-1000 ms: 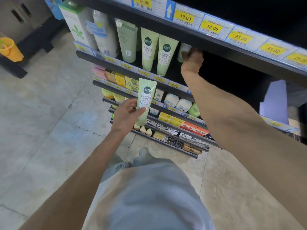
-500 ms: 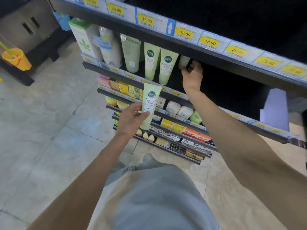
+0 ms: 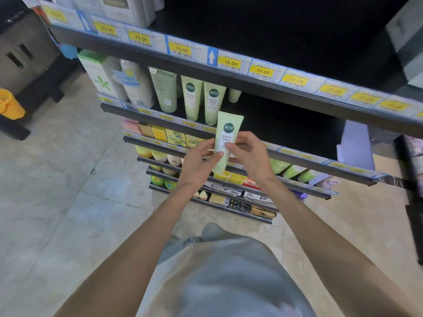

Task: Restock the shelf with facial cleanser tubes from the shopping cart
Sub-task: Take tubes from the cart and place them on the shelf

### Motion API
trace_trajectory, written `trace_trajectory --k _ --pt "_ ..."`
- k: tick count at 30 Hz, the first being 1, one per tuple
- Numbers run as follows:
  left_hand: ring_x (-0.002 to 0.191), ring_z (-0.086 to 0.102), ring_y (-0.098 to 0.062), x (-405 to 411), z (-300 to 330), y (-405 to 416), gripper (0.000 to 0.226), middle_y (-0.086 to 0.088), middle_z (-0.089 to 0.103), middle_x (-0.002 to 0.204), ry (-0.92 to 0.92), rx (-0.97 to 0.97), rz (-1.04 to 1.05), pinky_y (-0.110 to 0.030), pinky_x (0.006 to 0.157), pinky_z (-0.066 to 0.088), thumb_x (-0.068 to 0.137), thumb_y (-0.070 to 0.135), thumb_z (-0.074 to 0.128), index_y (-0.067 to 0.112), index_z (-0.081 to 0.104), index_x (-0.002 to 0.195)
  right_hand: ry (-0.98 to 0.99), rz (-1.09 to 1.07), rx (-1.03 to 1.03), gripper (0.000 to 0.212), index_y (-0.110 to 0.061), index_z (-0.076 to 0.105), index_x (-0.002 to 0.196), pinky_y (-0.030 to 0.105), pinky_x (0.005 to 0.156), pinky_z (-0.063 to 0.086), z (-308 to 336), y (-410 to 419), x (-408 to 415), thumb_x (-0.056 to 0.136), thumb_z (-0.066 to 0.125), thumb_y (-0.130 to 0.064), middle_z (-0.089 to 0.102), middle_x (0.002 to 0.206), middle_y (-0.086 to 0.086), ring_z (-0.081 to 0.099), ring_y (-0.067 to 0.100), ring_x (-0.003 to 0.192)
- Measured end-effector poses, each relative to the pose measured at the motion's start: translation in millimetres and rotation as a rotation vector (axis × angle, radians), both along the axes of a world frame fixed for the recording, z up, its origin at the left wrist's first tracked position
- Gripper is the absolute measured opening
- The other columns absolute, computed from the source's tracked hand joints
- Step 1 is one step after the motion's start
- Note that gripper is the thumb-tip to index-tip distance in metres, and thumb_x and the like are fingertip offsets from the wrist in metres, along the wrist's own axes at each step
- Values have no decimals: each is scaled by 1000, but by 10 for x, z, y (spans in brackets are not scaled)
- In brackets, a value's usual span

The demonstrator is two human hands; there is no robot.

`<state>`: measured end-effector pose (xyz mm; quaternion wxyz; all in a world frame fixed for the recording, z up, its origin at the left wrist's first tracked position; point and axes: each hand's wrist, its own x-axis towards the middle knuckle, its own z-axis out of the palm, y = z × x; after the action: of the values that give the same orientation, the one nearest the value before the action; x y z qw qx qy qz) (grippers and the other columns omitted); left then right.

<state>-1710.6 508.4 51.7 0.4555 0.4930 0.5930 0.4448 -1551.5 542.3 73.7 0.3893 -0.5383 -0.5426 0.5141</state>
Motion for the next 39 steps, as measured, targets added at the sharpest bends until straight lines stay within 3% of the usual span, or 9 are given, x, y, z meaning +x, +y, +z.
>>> trace_trajectory --k 3,6,11,15,20,26,32,36,39 --pt "119 58 2 -27 37 92 36 14 65 132 123 46 -11 -21 101 48 101 24 62 26 63 136 -4 -61 57 29 -10 63 121 33 79 63 67 45 105 94 73 -14 71 115 -1 70 12 105" --pt "136 46 -11 -108 36 264 41 6 53 145 445 154 -7 -36 119 37 101 17 58 24 57 142 47 -143 142 28 -8 61 121 36 82 63 121 121 202 95 71 -12 71 117 3 70 17 108" --pt "154 17 -26 -260 -20 478 62 -7 26 164 868 204 -190 -46 126 25 99 15 61 23 38 156 -25 -259 282 30 -10 58 123 41 95 58 130 315 237 95 70 -15 70 119 1 69 15 112" --pt "158 -2 -28 -332 -145 514 77 -8 10 169 1023 117 -317 -54 124 25 97 16 63 28 21 161 -107 -273 280 34 -10 58 126 27 98 55 16 520 168 95 71 -15 69 119 -5 66 4 113" --pt "158 0 -27 -363 -206 500 82 -8 13 168 1070 164 -288 -52 122 31 95 18 67 30 20 161 -234 -242 284 32 -10 59 123 10 86 50 -91 798 79 95 71 -19 68 112 -9 62 -10 100" --pt "158 -3 -25 -376 -282 473 86 -6 11 168 1047 189 -275 -52 111 45 91 17 69 32 19 159 -342 -205 332 27 -15 59 116 22 91 53 -175 1038 -37 94 72 -21 68 110 -8 64 -1 101" --pt "158 -3 -24 -386 -251 469 86 -6 10 168 1034 186 -291 -53 114 43 91 18 69 32 19 160 -377 -208 368 23 -12 61 118 20 90 50 -196 1189 -84 97 67 -16 67 112 -3 63 3 99" --pt "158 -2 -25 -387 -221 455 87 -6 10 168 1031 181 -298 -53 114 42 91 17 70 31 19 160 -413 -250 346 19 -17 62 114 37 101 50 -230 1331 -112 97 67 -23 67 115 -1 61 16 110" --pt "158 -3 -24 -378 -204 450 87 -5 9 169 1030 168 -298 -53 113 43 91 17 70 32 19 160 -438 -269 330 19 -14 62 113 39 103 50 -239 1392 -141 97 67 -23 65 116 2 61 18 111"
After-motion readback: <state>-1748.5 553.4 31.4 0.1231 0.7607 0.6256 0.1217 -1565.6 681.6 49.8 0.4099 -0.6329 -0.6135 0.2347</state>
